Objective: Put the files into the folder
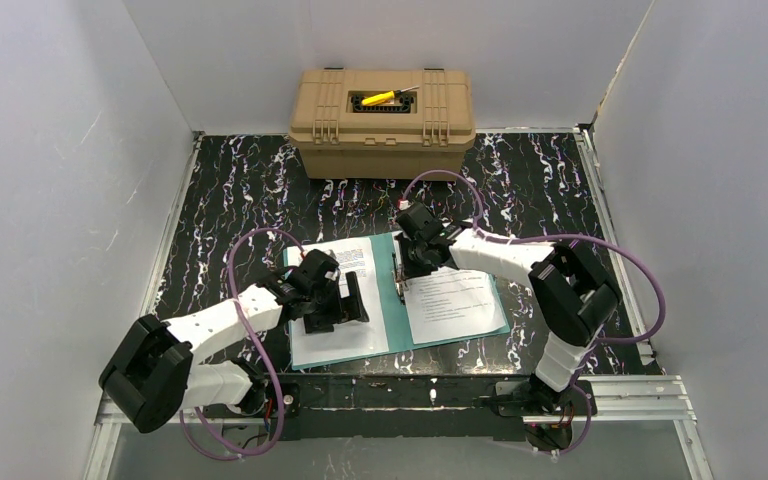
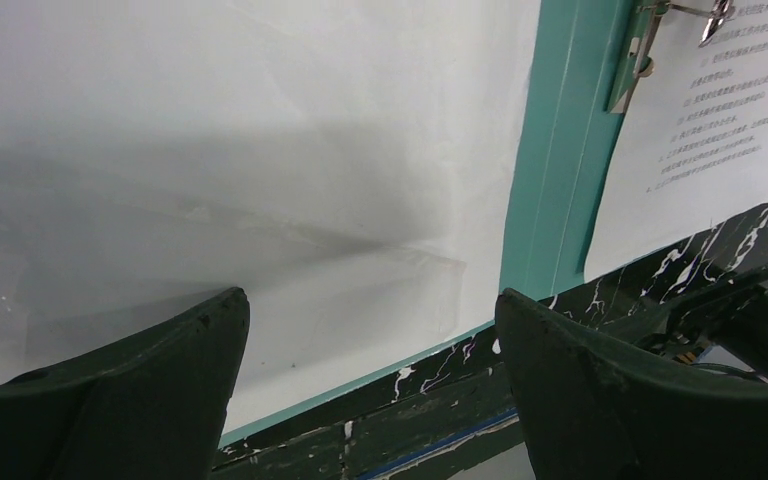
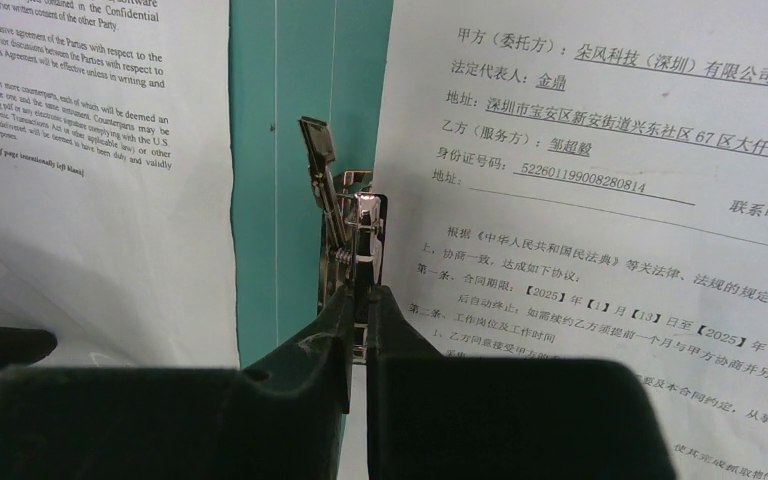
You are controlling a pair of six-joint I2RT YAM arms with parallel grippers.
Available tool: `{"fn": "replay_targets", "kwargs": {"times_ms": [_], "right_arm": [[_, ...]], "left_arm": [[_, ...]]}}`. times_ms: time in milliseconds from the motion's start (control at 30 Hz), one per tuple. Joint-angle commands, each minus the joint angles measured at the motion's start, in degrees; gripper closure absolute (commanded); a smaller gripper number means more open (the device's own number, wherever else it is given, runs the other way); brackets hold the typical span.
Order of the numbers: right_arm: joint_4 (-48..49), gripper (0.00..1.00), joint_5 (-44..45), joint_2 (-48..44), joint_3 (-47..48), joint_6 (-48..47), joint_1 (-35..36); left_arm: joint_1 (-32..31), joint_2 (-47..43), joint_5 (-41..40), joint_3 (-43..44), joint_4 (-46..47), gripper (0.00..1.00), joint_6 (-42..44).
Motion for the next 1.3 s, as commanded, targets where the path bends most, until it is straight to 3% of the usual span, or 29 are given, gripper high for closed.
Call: {"fn": "replay_targets", "kwargs": {"times_ms": [0,267,533,667,1067,1267], "right_arm": [[-0.6,0.99,-0.2,-2.4,-1.1,0.4,1.7],[-0.2,0.98,0.6,-2.8,-2.6,1.2,2.5],[-1.3,0.75,2.9,-3.5,-2.0,1.7,3.0],[-3.6,0.70,5.2,-4.7,-1.0,1.4,3.0],[-8.3,0.70,7.6,-9.3,4.5,0.3,4.2],[-10.0,0.69,8.3,-7.7,8.1,-0.2,7.0]], "left_arm": [[-0.4,2.8,-1.6,-3.4,-0.3,0.07,-0.9],[-0.4,2.8,-1.6,-3.5,0.1,0.07,-1.3],[-0.4,2.6,-1.7,-3.8,0.0,0.07,-1.5],[-0.4,2.6,-1.7,-3.8,0.1,0.07,-1.4],[-0.4,3.0,-2.6,-2.9,-1.0,0.07,-0.3],[-1.3,2.1,-8.4,-0.4,-6.9,0.07,1.1]]}}
